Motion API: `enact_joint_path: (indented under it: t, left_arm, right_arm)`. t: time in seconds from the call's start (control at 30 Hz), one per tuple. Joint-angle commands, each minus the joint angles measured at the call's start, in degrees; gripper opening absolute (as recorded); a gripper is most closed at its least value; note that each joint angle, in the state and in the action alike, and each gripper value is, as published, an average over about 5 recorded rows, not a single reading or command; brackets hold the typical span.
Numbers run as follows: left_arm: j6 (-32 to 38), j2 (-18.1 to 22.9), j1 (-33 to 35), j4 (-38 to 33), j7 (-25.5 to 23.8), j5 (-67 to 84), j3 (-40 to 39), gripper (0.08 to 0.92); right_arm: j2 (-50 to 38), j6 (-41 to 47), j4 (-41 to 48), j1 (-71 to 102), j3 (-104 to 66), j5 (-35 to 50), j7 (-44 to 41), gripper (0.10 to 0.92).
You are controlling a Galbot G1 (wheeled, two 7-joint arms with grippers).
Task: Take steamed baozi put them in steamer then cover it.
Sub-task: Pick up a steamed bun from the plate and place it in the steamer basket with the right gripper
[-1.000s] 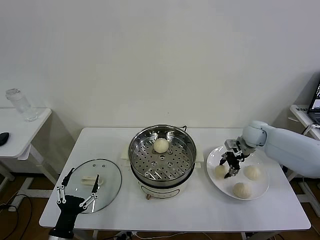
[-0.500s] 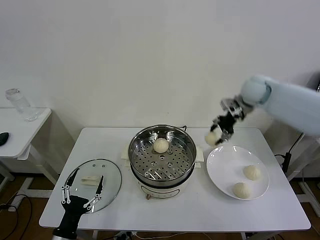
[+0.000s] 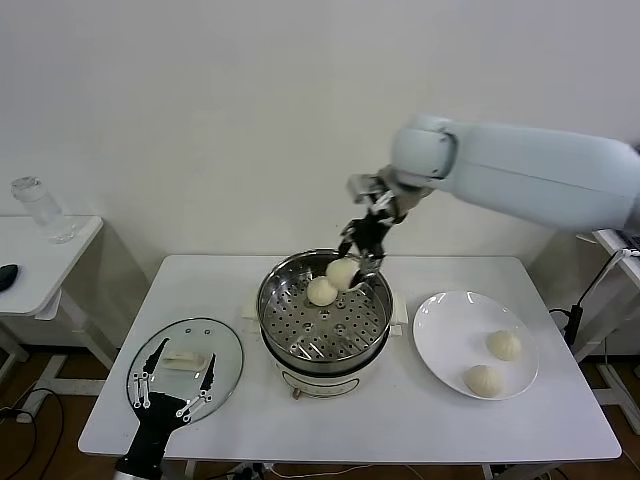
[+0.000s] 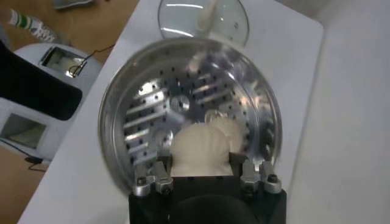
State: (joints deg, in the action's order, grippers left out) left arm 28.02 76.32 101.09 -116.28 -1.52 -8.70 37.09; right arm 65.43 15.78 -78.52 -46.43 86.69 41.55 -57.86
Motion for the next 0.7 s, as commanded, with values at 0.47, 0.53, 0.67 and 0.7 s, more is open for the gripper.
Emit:
enact_joint_path:
  t: [0.47,0.53,0.67,0.7]
  left_arm:
    - [0.4,0.1,-0.5,0.3,0.0,-0.1,-0.4,0.823]
    - [0.5,0.1,-0.5,0.4,0.0,0.0,-0.3,0.823]
    - [0.7,0.0,-0.4,0.5,0.0,0.0,-0.3,0.823]
    - [0.8,0.0,-0.4,0.5,0.0,0.0,-0.3,0.823]
  right_arm:
    - [14.6,4.8,3.0,5.1,3.8,-0.3,9.3,0.653]
    - [14.8,4.8,2.9,5.2,4.1,-0.3,9.7,0.653]
    - [15.1,5.0,3.1,5.6,4.6,-0.6,9.9,0.653]
    - [15.2,5.1,3.1,5.7,4.6,-0.7,10.1,0.653]
